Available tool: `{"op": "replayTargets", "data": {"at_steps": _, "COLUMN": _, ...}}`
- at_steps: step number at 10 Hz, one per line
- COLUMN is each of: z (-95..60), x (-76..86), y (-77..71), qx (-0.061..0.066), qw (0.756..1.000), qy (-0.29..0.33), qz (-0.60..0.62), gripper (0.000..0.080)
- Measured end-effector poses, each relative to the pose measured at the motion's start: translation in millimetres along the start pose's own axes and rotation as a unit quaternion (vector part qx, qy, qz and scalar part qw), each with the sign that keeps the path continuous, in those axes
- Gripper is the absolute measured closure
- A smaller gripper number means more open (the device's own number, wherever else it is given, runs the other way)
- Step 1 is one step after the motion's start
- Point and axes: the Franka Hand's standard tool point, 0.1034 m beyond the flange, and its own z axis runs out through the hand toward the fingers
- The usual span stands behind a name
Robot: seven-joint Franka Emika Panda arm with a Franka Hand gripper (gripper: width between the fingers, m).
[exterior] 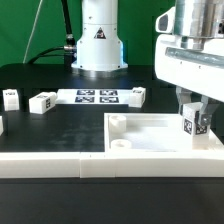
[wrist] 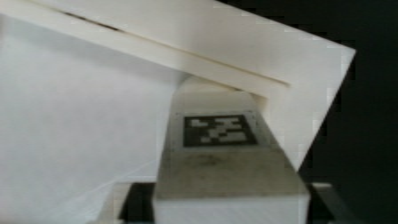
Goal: Assemble one leg
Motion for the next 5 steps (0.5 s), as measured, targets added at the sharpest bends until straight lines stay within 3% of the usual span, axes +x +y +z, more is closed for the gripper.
{"op": "replayTargets", "data": {"at_steps": 2, "z": 0.0, "x": 0.3, "y": 0.5, "qx": -0.002, "qw": 0.999, "qy": -0.005, "qz": 0.037, "gripper": 0.0509}}
{"op": "replayTargets", "data": {"at_steps": 3, "z": 0.6, "x": -1.1, "y": 0.8, "qx": -0.002, "qw": 0.998, "qy": -0.006, "qz": 0.062, "gripper": 0.0448}}
{"op": "replayTargets", "data": {"at_steps": 4, "z": 1.0, "x": -1.4, "y": 1.0, "qx": -0.002, "qw": 0.999, "qy": -0.006, "qz": 0.049, "gripper": 0.0313}}
{"op": "replayTargets", "data": {"at_steps": 5, "z": 1.1, "x": -1.4, "y": 1.0, "qx": -0.002, "qw": 1.000, "qy": -0.006, "qz": 0.029, "gripper": 0.0313}}
